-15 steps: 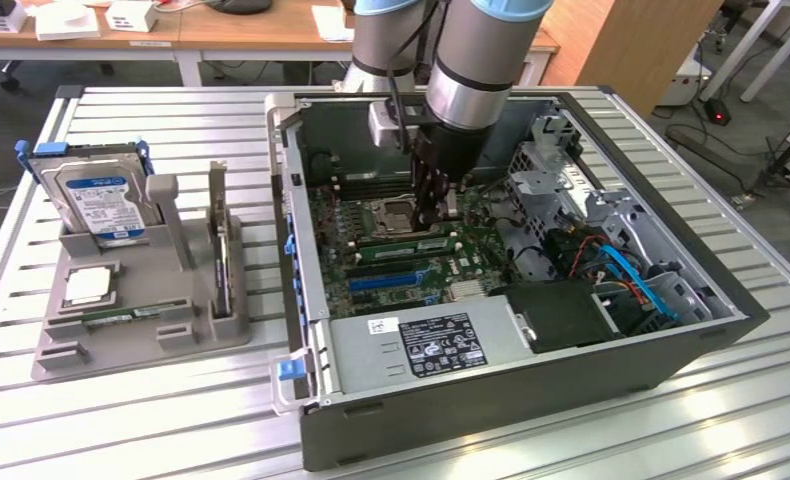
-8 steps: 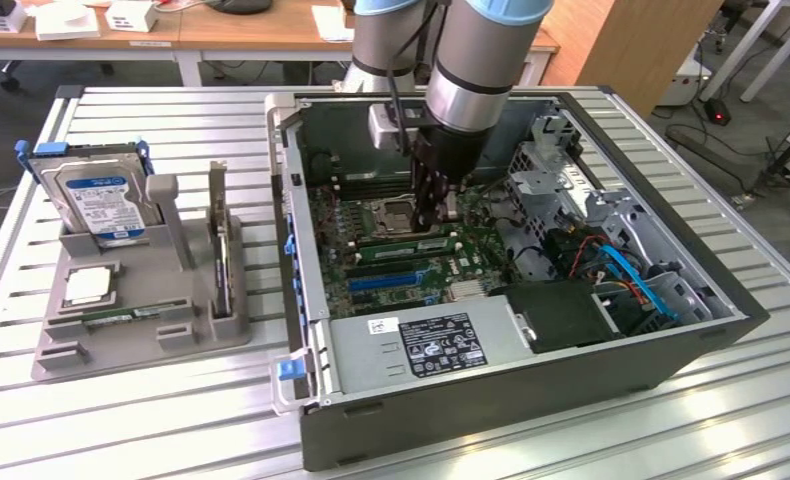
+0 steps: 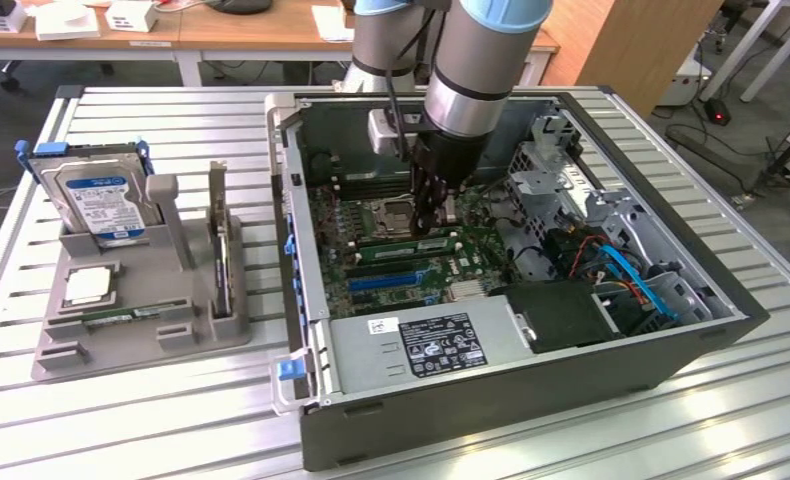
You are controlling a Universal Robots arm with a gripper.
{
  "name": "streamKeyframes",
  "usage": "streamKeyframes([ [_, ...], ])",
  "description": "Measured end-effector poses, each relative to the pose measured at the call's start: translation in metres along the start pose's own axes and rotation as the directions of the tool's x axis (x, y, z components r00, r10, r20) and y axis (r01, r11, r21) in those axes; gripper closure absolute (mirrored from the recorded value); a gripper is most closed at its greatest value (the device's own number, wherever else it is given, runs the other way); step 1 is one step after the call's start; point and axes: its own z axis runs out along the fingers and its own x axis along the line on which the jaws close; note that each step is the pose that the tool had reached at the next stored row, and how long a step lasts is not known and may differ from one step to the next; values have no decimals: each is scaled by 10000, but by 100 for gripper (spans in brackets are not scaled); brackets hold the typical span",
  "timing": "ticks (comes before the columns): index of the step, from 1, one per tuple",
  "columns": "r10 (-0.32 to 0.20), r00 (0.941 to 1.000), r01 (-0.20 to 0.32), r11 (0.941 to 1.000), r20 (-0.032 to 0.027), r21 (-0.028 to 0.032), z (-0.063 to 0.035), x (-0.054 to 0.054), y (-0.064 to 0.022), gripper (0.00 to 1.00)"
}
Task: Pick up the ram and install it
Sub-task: 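Press down the ram until it locks into place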
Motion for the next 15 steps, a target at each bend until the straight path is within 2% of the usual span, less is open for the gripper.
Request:
streamKeyframes([
  [8, -1, 10000, 1, 10000, 3, 1, 3, -1, -17, 91],
  [15, 0, 10000, 0, 10000, 1, 1, 63, 2, -20, 91],
])
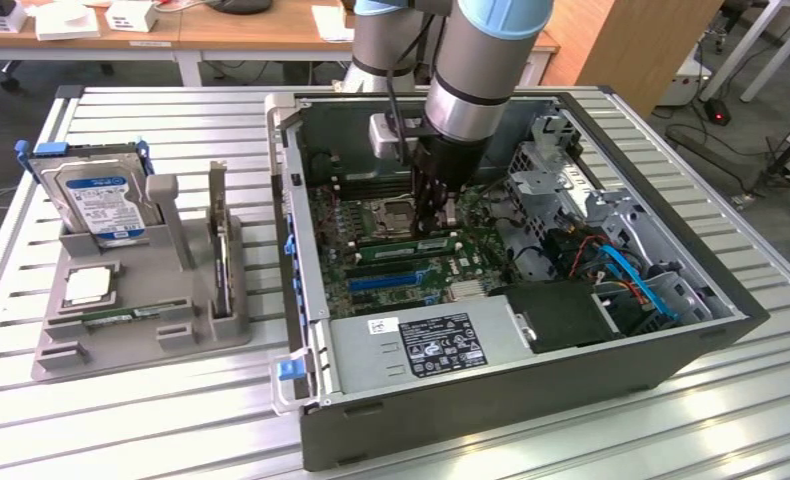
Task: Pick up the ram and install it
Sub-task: 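Press down the ram until it locks into place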
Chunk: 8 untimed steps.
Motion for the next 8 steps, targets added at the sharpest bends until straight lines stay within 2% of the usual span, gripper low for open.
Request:
streamKeyframes([
  [8, 0, 10000, 0, 10000, 2, 1, 23, 1, -1, 91],
])
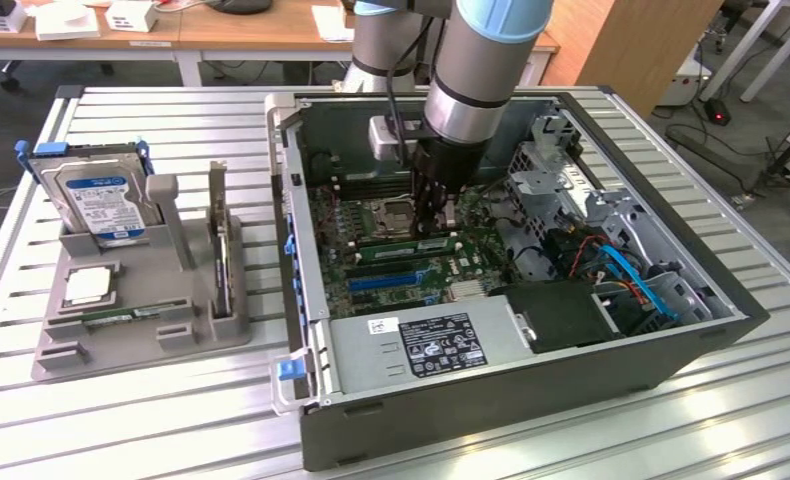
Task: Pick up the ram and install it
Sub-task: 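Press down the ram until it locks into place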
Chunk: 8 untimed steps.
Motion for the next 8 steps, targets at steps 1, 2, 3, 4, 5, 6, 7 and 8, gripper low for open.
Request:
streamKeyframes([
  [1, 0, 10000, 0, 10000, -1, 0, 5, 0, 0, 91],
  [2, 0, 10000, 0, 10000, -3, -1, 10, 1, 0, 91],
  [3, 0, 10000, 0, 10000, -2, -1, 15, 1, -1, 91],
  [4, 0, 10000, 0, 10000, -5, -2, 17, 2, 0, 91],
  [5, 0, 10000, 0, 10000, -5, -2, 17, 2, 0, 91],
  [6, 0, 10000, 0, 10000, -5, -2, 17, 2, -1, 91],
  [7, 0, 10000, 0, 10000, -4, -2, 18, 2, -1, 91],
  [8, 0, 10000, 0, 10000, -3, -1, 20, 1, -1, 91],
])
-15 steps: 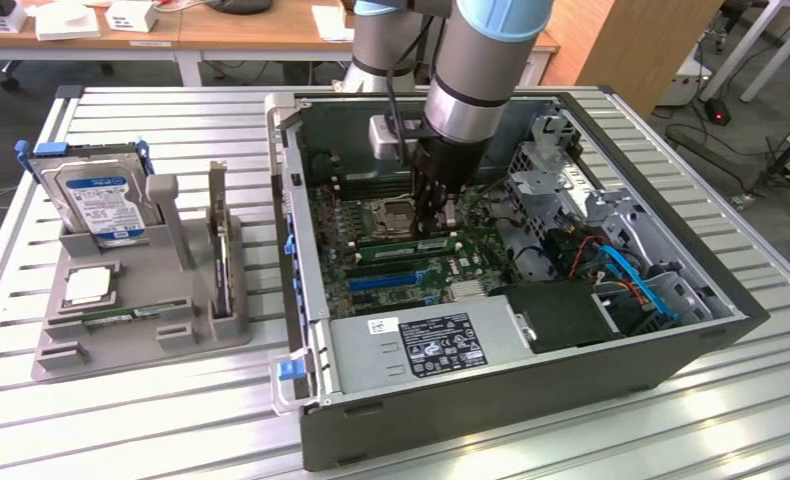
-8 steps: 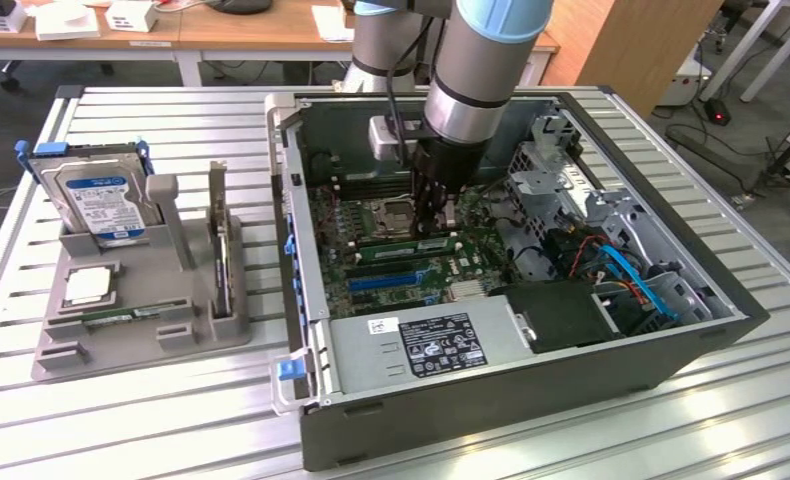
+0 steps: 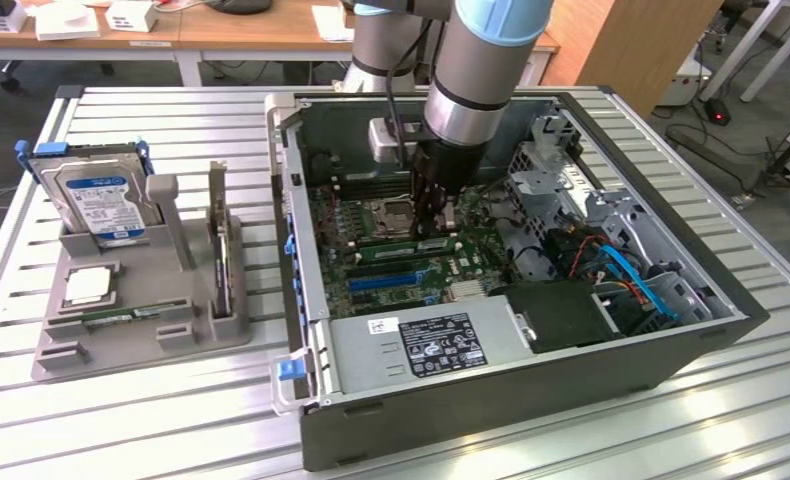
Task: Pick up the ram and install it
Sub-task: 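Press down the ram until it locks into place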
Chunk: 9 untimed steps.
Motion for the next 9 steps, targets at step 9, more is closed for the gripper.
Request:
streamKeyframes([
  [9, -1, 10000, 1, 10000, 2, 1, 24, 1, -1, 91],
])
